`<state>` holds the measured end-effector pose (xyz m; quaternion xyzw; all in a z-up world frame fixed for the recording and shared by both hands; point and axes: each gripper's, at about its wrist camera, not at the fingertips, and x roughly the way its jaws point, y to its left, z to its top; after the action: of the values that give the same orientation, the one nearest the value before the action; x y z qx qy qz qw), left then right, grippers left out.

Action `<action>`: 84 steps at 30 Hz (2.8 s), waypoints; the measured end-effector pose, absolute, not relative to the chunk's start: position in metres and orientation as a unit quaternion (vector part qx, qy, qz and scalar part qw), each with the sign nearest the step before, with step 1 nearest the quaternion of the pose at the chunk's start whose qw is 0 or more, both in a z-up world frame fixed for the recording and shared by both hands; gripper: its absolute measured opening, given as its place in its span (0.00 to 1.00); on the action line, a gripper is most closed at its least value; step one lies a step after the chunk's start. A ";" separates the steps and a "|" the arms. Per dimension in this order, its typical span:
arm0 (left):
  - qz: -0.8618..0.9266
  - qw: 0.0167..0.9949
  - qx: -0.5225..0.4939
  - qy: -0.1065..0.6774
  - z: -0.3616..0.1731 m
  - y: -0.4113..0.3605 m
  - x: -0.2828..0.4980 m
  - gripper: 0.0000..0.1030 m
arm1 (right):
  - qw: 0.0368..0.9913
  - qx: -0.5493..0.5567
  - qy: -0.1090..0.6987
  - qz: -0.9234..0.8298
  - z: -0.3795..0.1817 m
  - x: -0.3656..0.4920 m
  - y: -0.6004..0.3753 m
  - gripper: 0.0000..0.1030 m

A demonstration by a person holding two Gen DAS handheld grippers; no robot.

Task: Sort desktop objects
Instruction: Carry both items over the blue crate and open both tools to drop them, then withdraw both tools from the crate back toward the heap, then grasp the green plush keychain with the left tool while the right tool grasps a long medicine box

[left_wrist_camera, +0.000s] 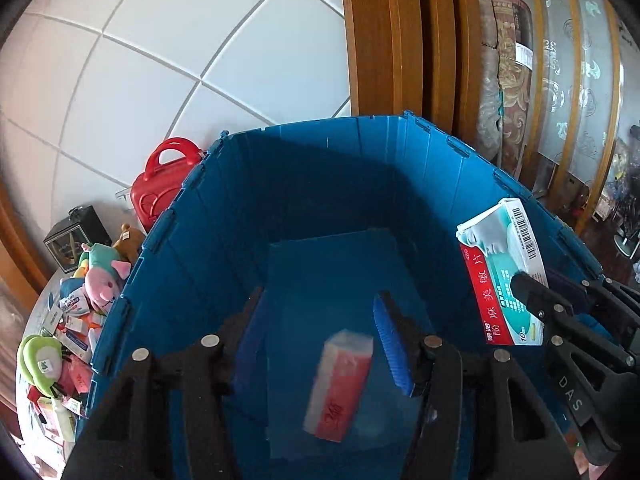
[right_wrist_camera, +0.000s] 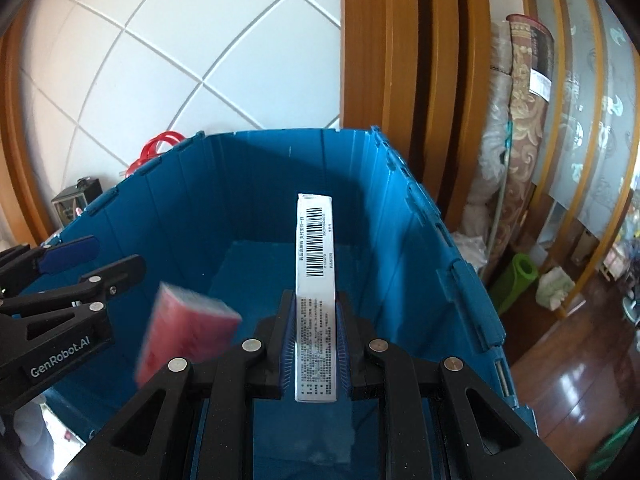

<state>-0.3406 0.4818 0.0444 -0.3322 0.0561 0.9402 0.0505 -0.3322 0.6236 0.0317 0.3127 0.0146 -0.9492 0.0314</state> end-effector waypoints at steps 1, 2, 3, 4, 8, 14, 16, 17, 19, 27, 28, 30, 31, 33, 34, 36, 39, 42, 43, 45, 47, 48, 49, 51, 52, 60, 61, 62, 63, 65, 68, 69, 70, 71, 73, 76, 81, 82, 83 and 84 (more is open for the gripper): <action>0.941 0.051 -0.331 0.055 0.044 0.481 -0.340 0.57 | 0.030 0.316 0.015 -0.948 0.031 -0.334 0.624 0.18; 0.941 0.051 -0.331 0.055 0.044 0.480 -0.340 0.59 | 0.029 0.319 0.016 -0.947 0.029 -0.335 0.624 0.18; 0.941 0.052 -0.331 0.054 0.044 0.479 -0.340 0.59 | 0.027 0.321 0.016 -0.946 0.029 -0.335 0.624 0.18; 0.940 0.052 -0.332 0.053 0.044 0.478 -0.340 0.59 | 0.026 0.323 0.017 -0.946 0.028 -0.336 0.625 0.18; 0.939 0.055 -0.335 0.049 0.042 0.474 -0.339 0.60 | 0.019 0.329 0.018 -0.944 0.026 -0.338 0.626 0.19; 0.940 0.060 -0.334 0.040 0.044 0.468 -0.335 0.60 | 0.004 0.324 0.023 -0.946 0.028 -0.334 0.624 0.40; 0.941 0.058 -0.331 0.039 0.045 0.466 -0.332 0.60 | 0.005 0.315 0.025 -0.949 0.031 -0.329 0.624 0.61; 0.941 0.058 -0.331 0.037 0.046 0.465 -0.330 0.60 | 0.004 0.309 0.027 -0.951 0.033 -0.326 0.623 0.67; 0.942 0.059 -0.328 0.033 0.047 0.462 -0.327 0.60 | 0.002 0.298 0.031 -0.954 0.038 -0.319 0.621 0.87; 0.952 0.077 -0.295 0.008 0.062 0.446 -0.298 0.60 | -0.011 0.254 0.049 -0.966 0.055 -0.290 0.614 1.00; 0.955 0.076 -0.286 0.005 0.064 0.444 -0.293 0.60 | -0.006 0.251 0.048 -0.967 0.057 -0.287 0.614 1.00; 0.960 0.066 -0.272 0.003 0.068 0.439 -0.283 0.60 | 0.006 0.244 0.045 -0.969 0.059 -0.279 0.613 1.00; 0.962 0.063 -0.266 0.000 0.070 0.436 -0.279 0.60 | 0.012 0.239 0.044 -0.970 0.061 -0.275 0.612 1.00; 0.965 0.053 -0.258 -0.010 0.074 0.428 -0.270 0.60 | 0.029 0.230 0.041 -0.972 0.064 -0.267 0.610 1.00; 0.966 0.049 -0.255 -0.014 0.075 0.425 -0.266 0.61 | 0.040 0.224 0.038 -0.973 0.066 -0.263 0.608 1.00; 0.968 0.039 -0.248 -0.019 0.077 0.417 -0.257 0.60 | 0.059 0.213 0.035 -0.975 0.070 -0.256 0.604 1.00; 0.971 0.019 -0.239 -0.023 0.078 0.404 -0.241 0.61 | 0.089 0.195 0.034 -0.976 0.074 -0.247 0.593 1.00; 0.973 -0.017 -0.227 -0.030 0.078 0.388 -0.222 0.61 | 0.124 0.181 0.030 -0.975 0.077 -0.241 0.581 1.00; 0.973 -0.032 -0.226 -0.033 0.077 0.381 -0.216 0.61 | 0.137 0.175 0.029 -0.975 0.077 -0.238 0.576 1.00; 0.971 -0.054 -0.231 -0.037 0.074 0.368 -0.204 0.61 | 0.162 0.170 0.027 -0.972 0.077 -0.236 0.562 1.00; 0.968 -0.073 -0.237 -0.041 0.072 0.352 -0.191 0.61 | 0.193 0.168 0.027 -0.966 0.077 -0.235 0.547 1.00; 0.967 -0.086 -0.237 -0.041 0.071 0.343 -0.184 0.61 | 0.207 0.168 0.028 -0.963 0.076 -0.234 0.538 1.00; 0.965 -0.101 -0.239 -0.039 0.069 0.334 -0.177 0.61 | 0.220 0.169 0.029 -0.960 0.075 -0.233 0.528 1.00; 0.960 -0.128 -0.246 -0.040 0.066 0.314 -0.165 0.61 | 0.248 0.172 0.032 -0.953 0.072 -0.230 0.507 1.00; 0.958 -0.135 -0.249 -0.048 0.064 0.302 -0.159 0.61 | 0.261 0.173 0.035 -0.949 0.071 -0.229 0.495 1.00; 0.936 -0.217 -0.267 -0.072 0.040 0.202 -0.113 0.61 | 0.331 0.173 0.061 -0.926 0.065 -0.200 0.405 1.00; 0.934 -0.221 -0.271 -0.074 0.035 0.187 -0.108 0.61 | 0.336 0.175 0.062 -0.923 0.063 -0.194 0.394 1.00; 0.931 -0.229 -0.274 -0.075 0.031 0.173 -0.103 0.61 | 0.339 0.178 0.063 -0.922 0.061 -0.190 0.382 1.00; 0.928 -0.235 -0.278 -0.077 0.026 0.157 -0.098 0.61 | 0.341 0.182 0.065 -0.920 0.058 -0.186 0.370 1.00; 0.923 -0.242 -0.288 -0.078 0.016 0.126 -0.090 0.61 | 0.343 0.193 0.067 -0.917 0.051 -0.183 0.346 1.00; 0.915 -0.245 -0.312 -0.076 -0.004 0.080 -0.083 0.61 | 0.340 0.221 0.066 -0.912 0.033 -0.180 0.309 1.00; 0.912 -0.241 -0.323 -0.074 -0.011 0.067 -0.084 0.61 | 0.336 0.236 0.065 -0.910 0.026 -0.180 0.296 1.00; 0.911 -0.235 -0.332 -0.069 -0.020 0.056 -0.083 0.61 | 0.330 0.250 0.065 -0.908 0.017 -0.183 0.281 1.00; 0.909 -0.230 -0.343 -0.063 -0.029 0.045 -0.083 0.61 | 0.324 0.264 0.066 -0.906 0.008 -0.183 0.269 1.00; 0.904 -0.215 -0.366 -0.055 -0.050 0.027 -0.088 0.61 | 0.307 0.292 0.072 -0.903 -0.013 -0.182 0.247 1.00; 0.895 -0.181 -0.402 -0.063 -0.086 0.007 -0.097 0.61 | 0.284 0.338 0.074 -0.894 -0.047 -0.181 0.223 1.00; 0.883 -0.132 -0.445 -0.075 -0.138 0.007 -0.117 0.61 | 0.244 0.409 0.081 -0.876 -0.104 -0.182 0.210 1.00; 0.880 -0.126 -0.451 -0.078 -0.146 0.008 -0.122 0.61 | 0.238 0.420 0.083 -0.872 -0.112 -0.181 0.209 1.00; 0.878 -0.118 -0.456 -0.083 -0.155 0.010 -0.127 0.60 | 0.233 0.429 0.086 -0.868 -0.121 -0.181 0.209 1.00; 0.876 -0.112 -0.461 -0.087 -0.162 0.011 -0.132 0.61 | 0.230 0.437 0.089 -0.865 -0.128 -0.181 0.209 1.00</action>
<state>-0.1324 0.0105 -0.1620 -0.4609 -0.0872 0.8760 -0.1121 -0.1814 0.2088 -0.1282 0.4367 0.0892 -0.8651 0.2301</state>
